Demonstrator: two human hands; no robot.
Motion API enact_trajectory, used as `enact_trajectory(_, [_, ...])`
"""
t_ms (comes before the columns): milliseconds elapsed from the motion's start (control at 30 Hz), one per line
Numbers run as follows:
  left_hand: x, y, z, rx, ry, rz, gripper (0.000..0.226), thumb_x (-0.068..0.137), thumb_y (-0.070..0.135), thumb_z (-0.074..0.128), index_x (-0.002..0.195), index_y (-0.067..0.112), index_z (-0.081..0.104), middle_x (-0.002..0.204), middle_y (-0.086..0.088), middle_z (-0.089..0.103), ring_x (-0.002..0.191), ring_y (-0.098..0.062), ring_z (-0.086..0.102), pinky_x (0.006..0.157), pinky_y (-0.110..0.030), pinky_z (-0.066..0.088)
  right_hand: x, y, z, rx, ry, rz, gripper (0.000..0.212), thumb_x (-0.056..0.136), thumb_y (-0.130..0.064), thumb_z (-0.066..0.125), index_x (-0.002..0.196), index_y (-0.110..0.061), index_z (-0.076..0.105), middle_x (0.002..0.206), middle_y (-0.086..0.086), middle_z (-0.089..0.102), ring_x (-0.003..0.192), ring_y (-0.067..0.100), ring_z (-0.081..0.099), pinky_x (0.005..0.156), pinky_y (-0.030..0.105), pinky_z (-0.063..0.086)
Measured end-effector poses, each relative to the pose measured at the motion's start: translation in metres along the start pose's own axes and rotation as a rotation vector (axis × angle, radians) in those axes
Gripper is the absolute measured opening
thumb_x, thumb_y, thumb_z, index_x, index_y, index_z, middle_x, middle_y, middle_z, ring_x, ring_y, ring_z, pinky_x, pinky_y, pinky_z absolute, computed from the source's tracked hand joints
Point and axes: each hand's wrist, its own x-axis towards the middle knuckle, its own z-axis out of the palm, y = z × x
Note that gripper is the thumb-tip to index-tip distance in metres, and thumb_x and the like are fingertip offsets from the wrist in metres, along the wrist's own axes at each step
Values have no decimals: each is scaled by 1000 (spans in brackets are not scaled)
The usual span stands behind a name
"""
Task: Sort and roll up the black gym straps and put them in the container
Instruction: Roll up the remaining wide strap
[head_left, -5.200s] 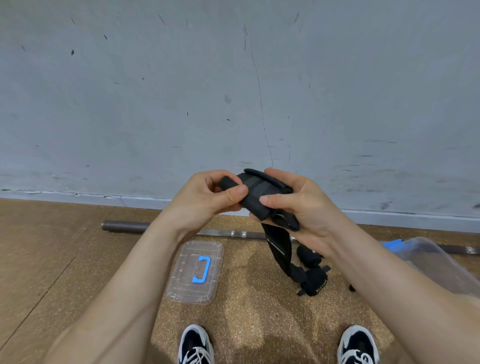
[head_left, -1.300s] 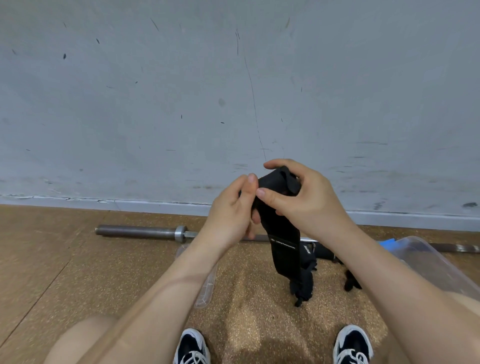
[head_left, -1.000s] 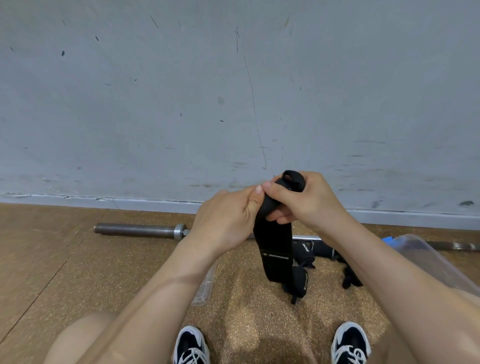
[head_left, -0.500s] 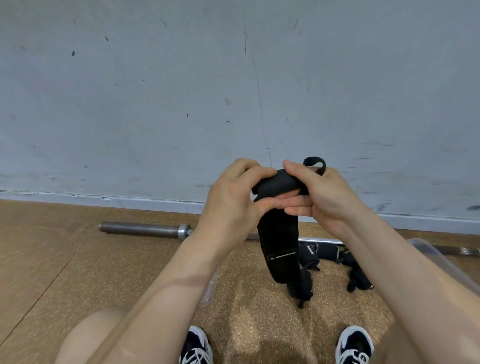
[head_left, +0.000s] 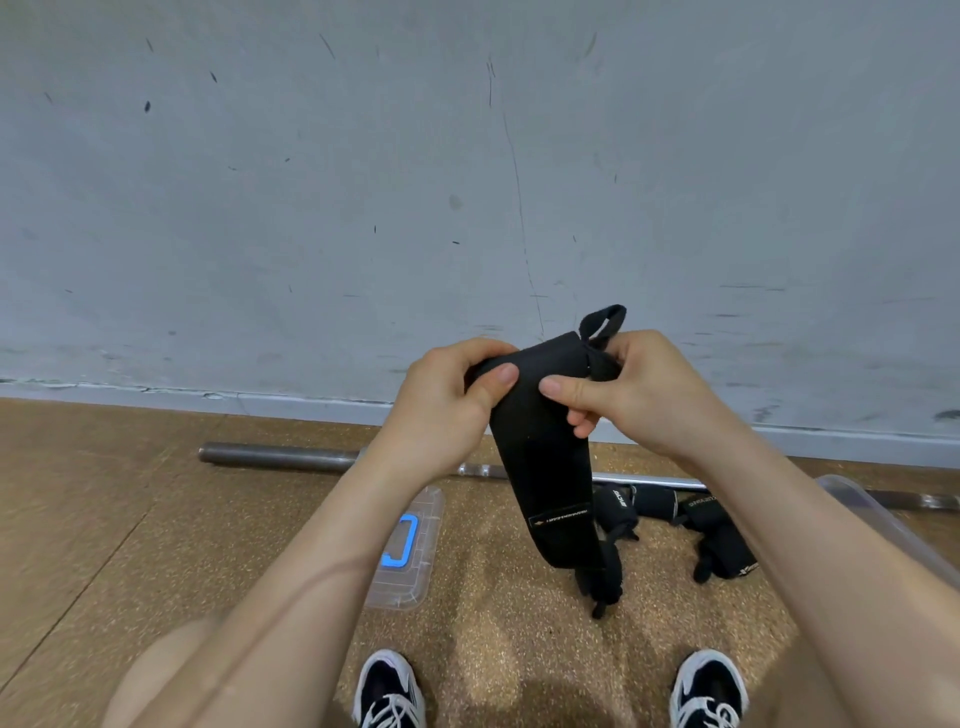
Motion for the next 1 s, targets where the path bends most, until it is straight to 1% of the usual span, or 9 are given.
enact_trajectory(200, [1, 1, 5, -5, -26, -37, 28, 98, 31, 45, 112, 17, 66, 98, 1, 71, 95, -15, 66, 85, -39, 54, 4, 7, 0, -157, 106, -110, 18, 76, -32, 83, 85, -30, 67, 78, -15, 71, 77, -6, 65, 70, 14, 48])
enact_trajectory(333, [0, 2, 7, 12, -24, -23, 27, 106, 22, 40, 108, 15, 66, 95, -2, 70, 89, -15, 64, 77, -34, 50, 4, 7, 4, 94, 56, -78, 22, 80, -19, 80, 94, -27, 66, 80, -11, 72, 79, 3, 70, 69, 22, 54])
enact_trajectory(433, [1, 6, 7, -180, 18, -48, 18, 103, 24, 47, 104, 22, 65, 90, 5, 67, 81, -6, 62, 68, -24, 47, 4, 7, 5, 230, 77, -71, 9, 85, -12, 75, 93, -13, 72, 88, 1, 77, 86, 13, 74, 78, 30, 60])
enact_trajectory(500, [0, 9, 7, -347, 4, -94, 12, 100, 24, 54, 109, 23, 62, 96, 4, 67, 84, -3, 65, 70, -19, 50, 4, 7, 8, 252, 98, -84, 8, 86, -14, 74, 94, -12, 72, 89, 2, 77, 86, 14, 74, 76, 29, 60])
enact_trajectory(600, [-4, 11, 9, -433, -43, -134, 23, 93, 23, 62, 114, 20, 54, 95, 1, 67, 80, -3, 69, 65, -18, 53, 1, 3, 13, 279, 104, -85, 3, 89, -17, 71, 87, -15, 70, 68, -12, 72, 67, -1, 68, 58, 14, 51])
enact_trajectory(733, [-3, 17, 7, -499, 33, -147, 21, 87, 22, 68, 106, 20, 58, 93, 0, 68, 77, -5, 70, 63, -20, 54, 1, -1, 16, 277, 106, -56, 27, 86, -38, 68, 86, -11, 72, 67, -5, 68, 63, 5, 63, 55, 23, 49])
enact_trajectory(867, [0, 19, 5, -509, 92, -161, 38, 74, 43, 67, 103, 19, 63, 92, 0, 71, 80, -8, 70, 66, -22, 55, 1, -7, 7, 207, 80, -7, 36, 88, -48, 64, 100, -15, 67, 84, -9, 69, 59, 8, 63, 55, 22, 41])
enact_trajectory(933, [1, 17, 0, -501, 116, -176, 37, 76, 46, 65, 101, 18, 64, 87, 5, 72, 81, -7, 70, 67, -21, 53, 4, -5, -5, 39, 185, 5, 57, 83, -60, 62, 129, -28, 53, 112, -9, 64, 71, 12, 71, 66, 24, 45])
enact_trajectory(1000, [3, 15, -3, -525, 128, -193, 31, 83, 43, 64, 98, 17, 65, 80, 10, 72, 79, -6, 69, 66, -20, 52, 4, -3, -16, -99, 369, -43, 79, 75, -70, 56, 144, -38, 35, 131, -4, 51, 99, 16, 65, 84, 27, 46])
